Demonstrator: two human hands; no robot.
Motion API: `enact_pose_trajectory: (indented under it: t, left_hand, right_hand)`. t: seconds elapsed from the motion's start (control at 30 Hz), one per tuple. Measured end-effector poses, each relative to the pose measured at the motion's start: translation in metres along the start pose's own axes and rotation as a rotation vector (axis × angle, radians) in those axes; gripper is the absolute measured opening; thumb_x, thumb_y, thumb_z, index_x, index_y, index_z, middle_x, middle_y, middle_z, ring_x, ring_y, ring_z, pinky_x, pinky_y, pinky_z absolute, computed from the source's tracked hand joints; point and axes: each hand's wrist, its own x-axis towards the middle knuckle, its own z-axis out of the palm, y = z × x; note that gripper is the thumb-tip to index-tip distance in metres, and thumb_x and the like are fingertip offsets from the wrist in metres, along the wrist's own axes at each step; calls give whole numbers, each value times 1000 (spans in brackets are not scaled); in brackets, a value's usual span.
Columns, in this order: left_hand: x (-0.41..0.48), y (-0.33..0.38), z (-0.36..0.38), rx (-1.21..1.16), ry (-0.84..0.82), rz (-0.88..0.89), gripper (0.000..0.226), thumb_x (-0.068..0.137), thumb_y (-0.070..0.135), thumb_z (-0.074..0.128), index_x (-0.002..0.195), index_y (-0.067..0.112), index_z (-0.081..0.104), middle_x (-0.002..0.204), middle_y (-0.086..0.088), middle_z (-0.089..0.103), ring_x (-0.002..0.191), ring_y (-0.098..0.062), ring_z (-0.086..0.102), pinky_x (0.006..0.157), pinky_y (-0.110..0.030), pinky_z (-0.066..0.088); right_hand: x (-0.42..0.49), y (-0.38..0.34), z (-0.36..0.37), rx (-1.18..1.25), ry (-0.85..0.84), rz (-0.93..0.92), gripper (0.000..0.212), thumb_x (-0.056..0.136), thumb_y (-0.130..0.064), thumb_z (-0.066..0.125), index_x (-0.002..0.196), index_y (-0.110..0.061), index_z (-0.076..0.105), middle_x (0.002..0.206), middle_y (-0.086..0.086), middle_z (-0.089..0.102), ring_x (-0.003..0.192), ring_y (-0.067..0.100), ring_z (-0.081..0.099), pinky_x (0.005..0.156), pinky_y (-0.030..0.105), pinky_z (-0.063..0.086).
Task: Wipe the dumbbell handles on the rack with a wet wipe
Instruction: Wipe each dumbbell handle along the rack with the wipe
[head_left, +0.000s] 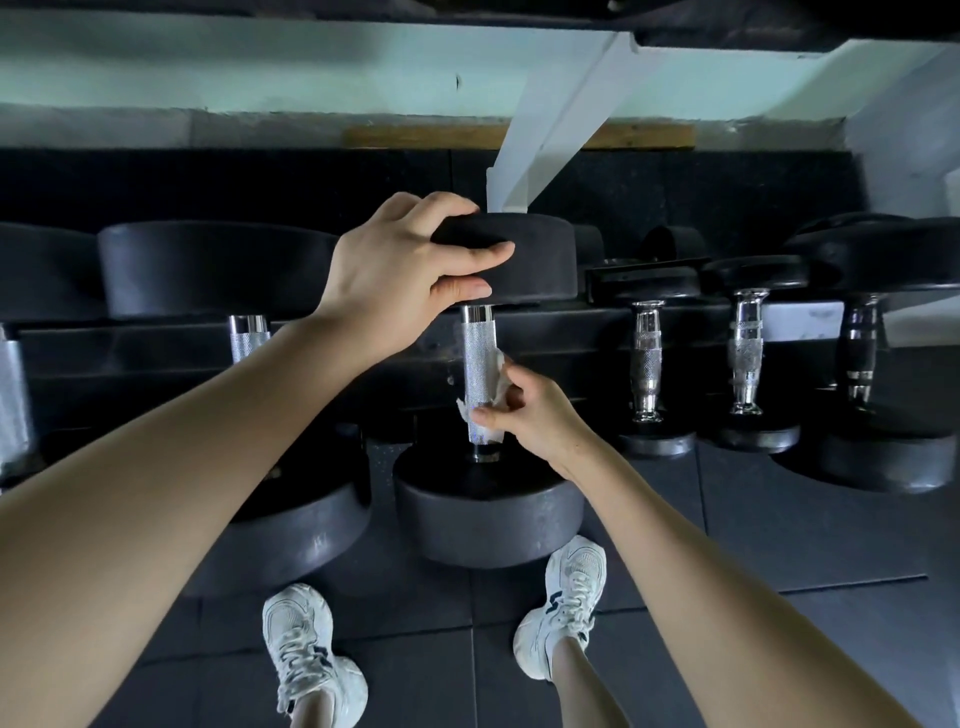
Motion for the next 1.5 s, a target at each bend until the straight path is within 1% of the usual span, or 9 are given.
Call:
enact_pose_trajectory:
  t: [0.3, 0.43, 0.57, 0.63, 0.8, 0.93, 1.17, 1.37, 1.5]
  left_hand:
    - [1, 0, -3, -24, -51, 21, 34, 85, 44, 49, 111, 34, 69, 120, -4, 63, 96, -33, 60, 63, -27, 37]
    - [4, 3, -8, -48, -115, -27, 32, 87, 40, 57, 117, 34, 65, 129, -5, 58, 109, -33, 54, 72, -32, 41]
    - [1, 10, -28, -95, -192, -140, 38, 88, 31, 63, 125, 32, 59, 139, -2, 49, 123, -28, 45, 88, -39, 44]
    - [-12, 7, -47, -133, -145, -134, 37, 86, 25, 66, 122, 27, 63, 133, -6, 55, 117, -32, 50, 85, -43, 48]
    - [-78, -20, -106, -177, -13, -245, 25, 84, 19, 63, 107, 19, 72, 114, -6, 66, 102, -33, 60, 78, -40, 52]
    - [-144, -37, -145, -196, -16, -470, 21, 84, 9, 64, 100, 17, 73, 103, -5, 68, 94, -29, 63, 77, -33, 50]
    - [-210, -51, -142, -437, -208, -937, 17, 86, 17, 64, 100, 21, 72, 105, 7, 68, 95, -10, 63, 78, -19, 42]
    - [-188, -60, -100, -589, -139, -1169, 8, 82, 19, 69, 89, 21, 74, 89, 5, 73, 89, -13, 67, 81, -27, 51]
    - [-171, -66, -73, -511, -206, -1296, 11, 81, 23, 67, 88, 22, 75, 88, 0, 74, 88, -17, 67, 67, -21, 42]
  right_hand:
    - [-17, 3, -5, -333, -54, 2, 21, 80, -15, 72, 98, -11, 60, 97, 11, 70, 89, 26, 69, 87, 49, 53]
    - [-38, -13, -10, -203, -83, 30, 58, 88, -4, 61, 141, -16, 42, 108, 7, 67, 95, 10, 63, 94, 23, 48]
    - [-64, -41, 0, -14, -43, -7, 61, 88, -5, 61, 141, -30, 41, 102, 21, 67, 83, 7, 54, 77, 10, 45]
    - [-77, -56, 10, 74, -25, -4, 57, 89, -7, 62, 138, -30, 45, 86, 3, 66, 79, 5, 55, 74, 6, 45]
    - [-114, -86, 48, -43, 148, -59, 42, 90, -10, 57, 129, -24, 55, 52, -17, 44, 48, -4, 42, 55, 8, 34]
    - [-126, -114, 96, -195, 256, -62, 22, 89, -10, 52, 106, -14, 65, 86, -2, 66, 76, 7, 59, 57, 11, 39]
    - [-89, -138, 162, -402, 385, 12, 34, 84, -35, 62, 56, -20, 51, 55, -6, 49, 67, 18, 53, 61, 28, 37]
    - [-27, -131, 185, -378, 306, 22, 33, 82, -29, 63, 54, -14, 51, 60, 0, 51, 66, 21, 54, 54, 29, 33]
    - [-5, -121, 204, -197, 309, -70, 12, 80, -23, 68, 85, -12, 65, 76, -1, 63, 70, 14, 54, 59, 19, 36]
